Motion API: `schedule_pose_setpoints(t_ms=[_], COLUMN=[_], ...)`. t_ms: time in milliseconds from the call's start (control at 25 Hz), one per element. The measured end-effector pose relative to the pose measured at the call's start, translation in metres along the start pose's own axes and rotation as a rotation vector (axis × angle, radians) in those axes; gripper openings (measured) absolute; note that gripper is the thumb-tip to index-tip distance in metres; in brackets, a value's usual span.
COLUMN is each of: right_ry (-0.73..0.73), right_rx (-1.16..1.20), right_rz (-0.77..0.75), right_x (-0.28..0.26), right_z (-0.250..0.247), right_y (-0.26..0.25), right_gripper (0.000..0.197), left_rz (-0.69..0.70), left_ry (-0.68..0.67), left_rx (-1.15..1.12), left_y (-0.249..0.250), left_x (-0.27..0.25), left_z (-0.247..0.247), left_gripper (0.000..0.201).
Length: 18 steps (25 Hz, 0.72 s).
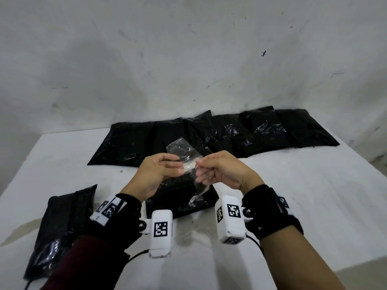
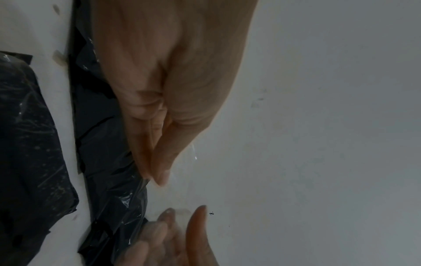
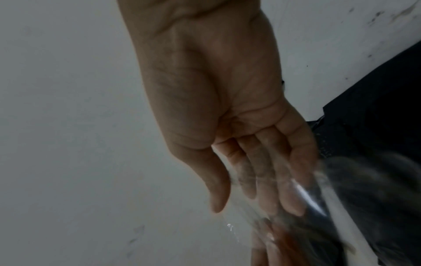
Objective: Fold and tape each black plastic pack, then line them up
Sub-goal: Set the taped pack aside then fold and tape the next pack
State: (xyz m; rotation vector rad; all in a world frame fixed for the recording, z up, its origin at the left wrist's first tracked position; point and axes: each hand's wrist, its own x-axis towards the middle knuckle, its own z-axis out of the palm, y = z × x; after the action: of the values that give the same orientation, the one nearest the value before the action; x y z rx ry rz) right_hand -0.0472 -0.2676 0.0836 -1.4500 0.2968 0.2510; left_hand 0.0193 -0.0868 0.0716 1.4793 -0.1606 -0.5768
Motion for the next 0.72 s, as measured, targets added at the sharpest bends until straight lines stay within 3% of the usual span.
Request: schedule_pose_setpoints(t_ms=[80,200,360,720], right_ry=[-0.029,-0.024,0.016,-0.061], right_rx=[0.0,-0.106,-0.177,-0.308], right_rz=[0.017,0.003,0.051,0.157], right_x=[0.0,0.0,0.006,0.018], right_z=[0.0,0.001,0.0,0.011], right_y=[0.004,0.008,0.002,0.001], right_gripper=[0.022,0.004,0.011,0.014], left_rz=[0.008,0.009,0.044,0.051], left_ry=[0.025,0.035,0.0,-0.013], left_rx=[-0.029,-0.01,0.158,0.536], left_y=[0.0,-0.003,-0.004,-0.008], left_x=[0.002,0.004,0.004,0.006], left_z=[-0.002,-0.005,-0.011,-0.021], left_gripper=[0.04,0.049,0.056,0.055])
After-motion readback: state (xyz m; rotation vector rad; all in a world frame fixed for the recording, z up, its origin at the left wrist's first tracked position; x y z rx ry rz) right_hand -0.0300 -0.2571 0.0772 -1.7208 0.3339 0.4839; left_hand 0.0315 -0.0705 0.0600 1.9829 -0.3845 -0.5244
